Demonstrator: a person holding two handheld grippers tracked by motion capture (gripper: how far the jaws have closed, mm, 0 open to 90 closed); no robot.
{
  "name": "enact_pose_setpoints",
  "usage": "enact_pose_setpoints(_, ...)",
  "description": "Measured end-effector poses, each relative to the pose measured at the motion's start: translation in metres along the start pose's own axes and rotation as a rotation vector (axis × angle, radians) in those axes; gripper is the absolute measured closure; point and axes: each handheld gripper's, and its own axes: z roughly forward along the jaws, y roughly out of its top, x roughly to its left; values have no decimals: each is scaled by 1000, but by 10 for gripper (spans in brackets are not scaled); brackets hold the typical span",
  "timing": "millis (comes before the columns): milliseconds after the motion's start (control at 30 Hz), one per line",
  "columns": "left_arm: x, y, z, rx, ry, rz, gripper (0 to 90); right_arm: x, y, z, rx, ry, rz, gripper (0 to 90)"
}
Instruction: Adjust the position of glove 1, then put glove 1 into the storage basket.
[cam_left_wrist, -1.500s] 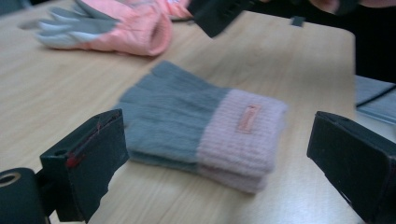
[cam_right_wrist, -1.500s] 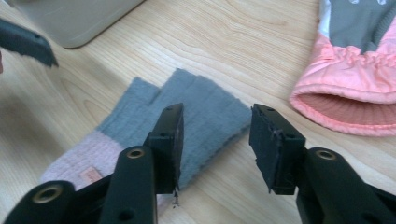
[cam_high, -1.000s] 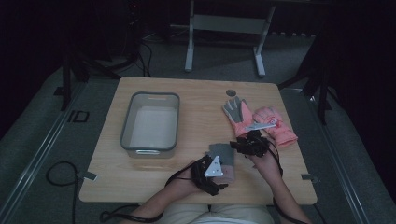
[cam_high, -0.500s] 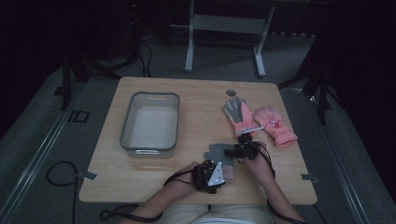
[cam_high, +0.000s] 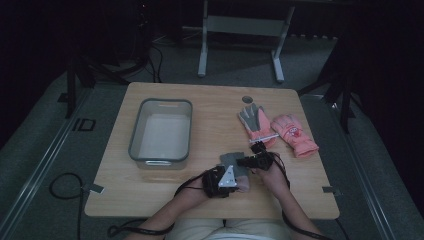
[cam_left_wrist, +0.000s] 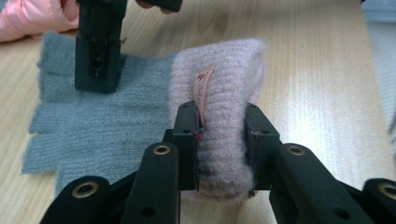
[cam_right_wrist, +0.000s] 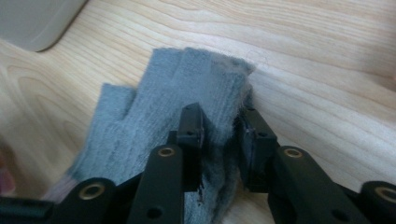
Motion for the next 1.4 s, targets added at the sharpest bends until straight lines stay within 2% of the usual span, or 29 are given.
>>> enact_pose_setpoints(33, 0, 0, 0, 0, 0, 0, 710, 1, 1, -1, -6, 7, 2, 738)
enact_pose_setpoints(67, 5, -1, -3, -11, -28, -49, 713, 1, 2, -4, -21, 23, 4, 742)
enact_pose_setpoints(133, 7, 0, -5, -10, -32, -54, 715, 1, 2, -7, -31, 29, 0, 742)
enact_pose_setpoints(167, 9, 1, -7, -10, -36, -56, 717, 3, 5, -13, -53, 40, -4, 743)
enact_pose_setpoints(267, 16, 10, -18, -19, -39, -53, 719, 7, 12, -23, -79, 35, -24, 744)
enact_pose_setpoints(300, 20, 22, -32, -9, -23, -10, 719, 9, 14, -27, -96, 39, -20, 745)
enact_pose_setpoints(333, 20, 22, -32, -9, -23, -10, 720, 9, 14, -27, -96, 39, -20, 745)
enact_pose_setpoints(433, 27, 32, -46, 3, -9, 24, 720, 17, 28, -43, -139, 38, -50, 745)
enact_pose_setpoints(600, 36, 42, -60, 21, 1, 49, 720, 23, 42, -51, -161, 35, -69, 745)
enact_pose_setpoints(633, 43, 46, -68, 41, 6, 72, 720, 26, 46, -53, -167, 31, -78, 745)
enact_pose_setpoints(667, 46, 47, -71, 43, 5, 69, 719, 30, 55, -55, -177, 27, -92, 745)
enact_pose_setpoints(733, 51, 47, -76, 50, 16, 78, 719, 33, 62, -55, -181, 28, -104, 745)
enact_pose_setpoints(1000, 69, 45, -95, 81, 37, 68, 719, 44, 89, -48, -174, 44, -125, 746)
enact_pose_setpoints(1133, 77, 45, -105, 92, 46, 67, 719, 52, 101, -45, -189, 42, -143, 745)
enact_pose_setpoints(1400, 90, 36, -122, 73, 79, 57, 718, 65, 123, -40, -198, 37, -173, 745)
